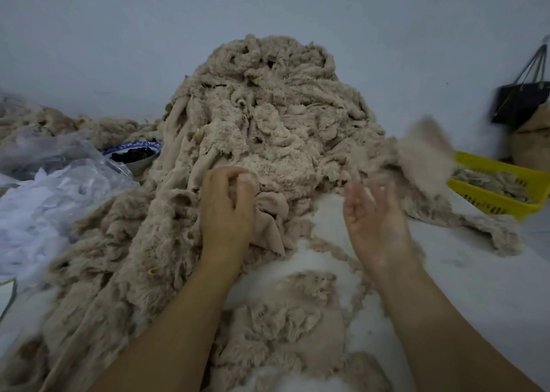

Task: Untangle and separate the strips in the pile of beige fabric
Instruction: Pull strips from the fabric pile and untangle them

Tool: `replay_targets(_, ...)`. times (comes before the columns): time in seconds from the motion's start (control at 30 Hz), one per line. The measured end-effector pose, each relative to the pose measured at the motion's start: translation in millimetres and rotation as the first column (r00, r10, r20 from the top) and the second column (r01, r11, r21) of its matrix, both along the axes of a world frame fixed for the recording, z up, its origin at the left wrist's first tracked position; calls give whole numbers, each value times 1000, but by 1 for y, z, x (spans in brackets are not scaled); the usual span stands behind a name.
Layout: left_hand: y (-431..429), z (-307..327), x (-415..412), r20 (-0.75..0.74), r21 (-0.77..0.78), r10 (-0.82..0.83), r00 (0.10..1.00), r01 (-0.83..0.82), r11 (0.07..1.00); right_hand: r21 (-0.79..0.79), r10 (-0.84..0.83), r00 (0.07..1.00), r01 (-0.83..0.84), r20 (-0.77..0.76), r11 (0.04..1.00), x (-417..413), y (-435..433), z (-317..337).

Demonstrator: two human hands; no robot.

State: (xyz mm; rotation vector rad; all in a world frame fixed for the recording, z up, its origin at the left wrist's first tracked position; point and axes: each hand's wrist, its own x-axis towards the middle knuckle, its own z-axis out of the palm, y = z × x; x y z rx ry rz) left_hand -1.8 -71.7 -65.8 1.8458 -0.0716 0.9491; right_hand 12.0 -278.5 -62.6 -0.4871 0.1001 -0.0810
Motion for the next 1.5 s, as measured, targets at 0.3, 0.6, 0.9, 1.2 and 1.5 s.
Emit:
replay_targets(0.3,-4,-11,6,-388,59,-44,921,72,996,-701,341,930,-335,-139,629,-9,47,-20)
replay_targets(0.6,-3,-1,5,-231,-329,-143,962,61,942,-973,260,965,-102,-46,209,-9,41,-25)
replay_targets(0.9,23,-2,23,-290,-774,28,957,-252,581,-878,-180,968,238,178,415,-8,46,-20)
replay_targets(1.2,9,1,4,-90,-73,293,952,-299,951,-770,-125,976,216,177,600,-5,42,-17)
replay_targets(1.5,-13,-24,7,-426,518,-55,903,293,803,-817,-194,907,422,375,394,-10,38,-16)
